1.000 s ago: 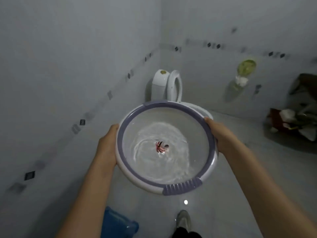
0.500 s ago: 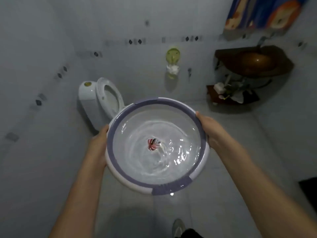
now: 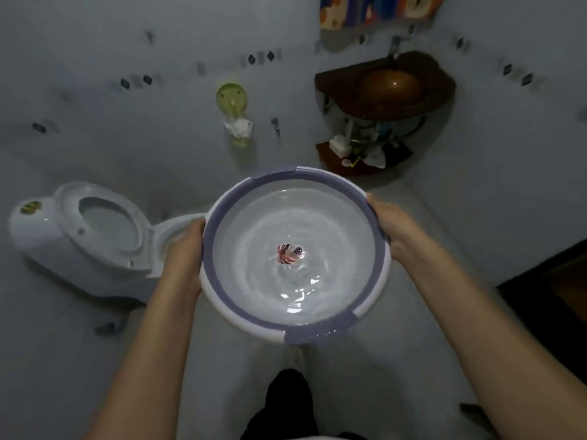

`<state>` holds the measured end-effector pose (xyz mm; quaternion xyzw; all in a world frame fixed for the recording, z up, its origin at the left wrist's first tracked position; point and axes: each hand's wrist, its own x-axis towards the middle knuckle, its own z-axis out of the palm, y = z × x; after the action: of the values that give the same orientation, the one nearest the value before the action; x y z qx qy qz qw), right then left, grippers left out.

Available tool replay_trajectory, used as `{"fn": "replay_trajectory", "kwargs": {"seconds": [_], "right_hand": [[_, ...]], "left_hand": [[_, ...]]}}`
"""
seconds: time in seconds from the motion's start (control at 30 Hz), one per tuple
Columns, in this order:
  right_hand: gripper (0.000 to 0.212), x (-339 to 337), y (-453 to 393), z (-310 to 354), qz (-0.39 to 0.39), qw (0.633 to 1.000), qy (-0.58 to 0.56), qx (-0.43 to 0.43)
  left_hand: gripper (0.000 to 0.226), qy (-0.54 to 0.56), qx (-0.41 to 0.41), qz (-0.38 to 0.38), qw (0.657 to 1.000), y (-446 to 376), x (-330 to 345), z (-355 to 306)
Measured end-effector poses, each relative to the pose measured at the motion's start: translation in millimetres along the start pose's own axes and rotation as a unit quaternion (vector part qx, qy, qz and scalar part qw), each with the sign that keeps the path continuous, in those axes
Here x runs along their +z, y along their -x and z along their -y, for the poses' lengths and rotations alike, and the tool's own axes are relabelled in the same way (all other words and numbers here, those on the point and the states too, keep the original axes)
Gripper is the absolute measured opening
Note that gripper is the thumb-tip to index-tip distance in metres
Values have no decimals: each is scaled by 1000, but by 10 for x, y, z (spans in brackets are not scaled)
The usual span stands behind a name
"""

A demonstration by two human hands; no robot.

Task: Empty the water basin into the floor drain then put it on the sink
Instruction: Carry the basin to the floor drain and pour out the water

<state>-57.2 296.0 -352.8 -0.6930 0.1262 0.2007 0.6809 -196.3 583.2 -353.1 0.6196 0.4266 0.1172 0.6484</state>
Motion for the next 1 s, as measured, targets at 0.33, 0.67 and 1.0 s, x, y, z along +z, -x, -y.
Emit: {"fn": "replay_trajectory", "kwargs": {"seconds": [0.33,0.67,1.0], "right_hand": [[26,-439,-1357,543,-91,995,-21,24],[33,-831,-2849,1196,-116,992,-27,37],[40,-1346,-4797,1650,-38,988,133,65]], "left_hand": [[32,-32,-5,32,999,-1209,1384,-505],[31,-62,-14,50,997,-2208,2866,-1020],[46,-66,-36,-63,995,-2813,4197,-1018]]}}
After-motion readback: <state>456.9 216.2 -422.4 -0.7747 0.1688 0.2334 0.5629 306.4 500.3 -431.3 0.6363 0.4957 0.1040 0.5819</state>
